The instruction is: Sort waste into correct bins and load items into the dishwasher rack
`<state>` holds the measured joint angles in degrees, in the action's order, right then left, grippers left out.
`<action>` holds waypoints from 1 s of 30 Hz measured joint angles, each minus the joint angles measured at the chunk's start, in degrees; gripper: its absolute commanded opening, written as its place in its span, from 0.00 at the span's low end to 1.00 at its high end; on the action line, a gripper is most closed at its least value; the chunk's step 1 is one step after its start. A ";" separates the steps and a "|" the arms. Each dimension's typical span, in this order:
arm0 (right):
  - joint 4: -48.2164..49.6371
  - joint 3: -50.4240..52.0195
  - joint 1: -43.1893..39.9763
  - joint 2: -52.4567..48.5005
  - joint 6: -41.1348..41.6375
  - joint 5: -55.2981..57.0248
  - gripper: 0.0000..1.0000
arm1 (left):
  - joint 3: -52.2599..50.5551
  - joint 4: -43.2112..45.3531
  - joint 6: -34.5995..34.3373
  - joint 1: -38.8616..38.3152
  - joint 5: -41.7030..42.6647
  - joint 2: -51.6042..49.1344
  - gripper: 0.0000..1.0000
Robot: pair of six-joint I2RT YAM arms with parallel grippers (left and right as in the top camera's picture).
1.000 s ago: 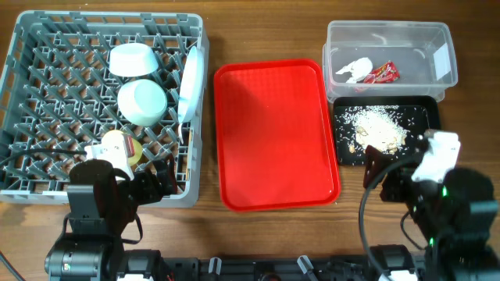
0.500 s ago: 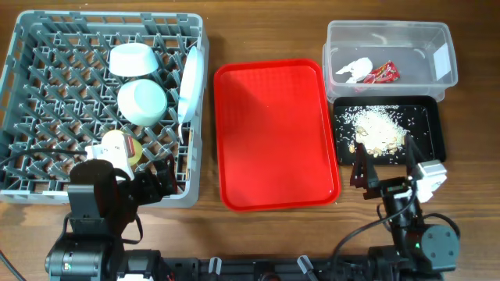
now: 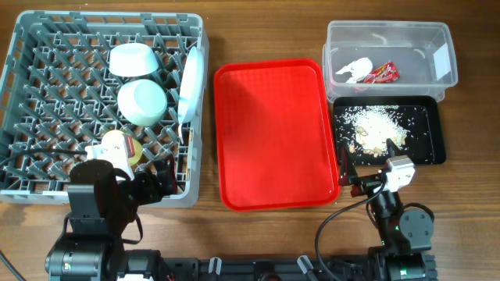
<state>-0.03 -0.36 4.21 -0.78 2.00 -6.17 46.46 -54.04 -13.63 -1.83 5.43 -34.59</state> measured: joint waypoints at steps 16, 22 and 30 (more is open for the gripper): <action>0.04 0.00 0.00 -0.02 -0.83 0.00 1.00 | 0.00 0.00 0.00 0.00 0.00 0.00 1.00; 0.04 0.00 0.00 -0.02 -0.83 0.00 1.00 | 0.00 0.02 0.00 0.00 0.00 0.00 1.00; 0.02 0.00 0.00 -0.02 -0.83 0.02 1.00 | -2.21 2.69 0.04 0.00 -0.04 3.08 1.00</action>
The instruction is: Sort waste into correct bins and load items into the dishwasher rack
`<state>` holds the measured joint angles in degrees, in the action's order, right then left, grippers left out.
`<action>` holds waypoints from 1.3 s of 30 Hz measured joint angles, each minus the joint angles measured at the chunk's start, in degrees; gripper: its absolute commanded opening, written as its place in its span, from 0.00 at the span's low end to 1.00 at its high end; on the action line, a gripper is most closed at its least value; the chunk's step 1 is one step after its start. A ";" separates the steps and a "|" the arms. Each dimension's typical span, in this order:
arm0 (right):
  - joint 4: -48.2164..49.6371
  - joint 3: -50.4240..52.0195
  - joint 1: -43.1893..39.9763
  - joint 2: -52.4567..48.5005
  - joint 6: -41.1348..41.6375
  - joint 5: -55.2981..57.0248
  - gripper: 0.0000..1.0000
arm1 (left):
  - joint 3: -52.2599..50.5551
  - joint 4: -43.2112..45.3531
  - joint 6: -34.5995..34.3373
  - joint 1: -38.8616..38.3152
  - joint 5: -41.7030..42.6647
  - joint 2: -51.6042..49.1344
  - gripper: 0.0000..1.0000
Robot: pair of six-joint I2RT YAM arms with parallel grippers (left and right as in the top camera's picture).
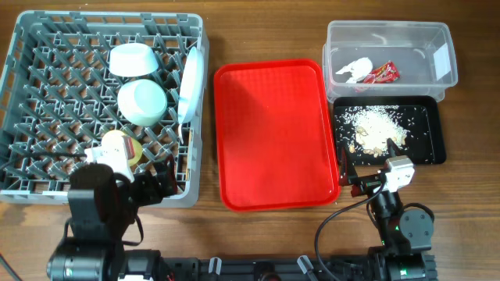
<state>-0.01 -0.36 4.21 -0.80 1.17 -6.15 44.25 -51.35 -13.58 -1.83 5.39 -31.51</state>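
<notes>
The grey dishwasher rack [47, 47] holds two white bowls [131, 59] [142, 102], an upright white plate [190, 84] and a yellow-and-white cup [119, 145]. The red tray [273, 133] is bare. A white tissue [353, 70] and a red wrapper [381, 73] lie in the clear bin [437, 35]. Pale food crumbs [375, 125] cover the black tray [430, 148]. My left gripper [164, 178] sits low over the rack's front right corner, beside the cup. My right gripper [346, 172] rests at the red tray's front right corner. Neither jaw gap is visible.
Bare wooden table [258, 31] shows between the rack, the red tray and the bins. Both arm bases [94, 211] [406, 226] stand at the front edge. Cables run along the front.
My left arm has shifted very slightly by the rack's front right corner. The right arm and all the items lie as they did.
</notes>
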 measured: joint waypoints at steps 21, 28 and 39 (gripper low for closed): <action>0.02 0.00 0.00 0.00 0.00 0.00 1.00 | -43.23 49.62 0.37 0.72 1.31 30.77 1.00; 0.02 0.00 0.00 0.00 0.00 0.00 1.00 | -43.60 47.67 1.07 0.72 1.31 30.77 1.00; 0.02 0.00 0.00 0.00 0.00 0.00 1.00 | -43.60 47.67 1.29 0.72 1.31 30.77 1.00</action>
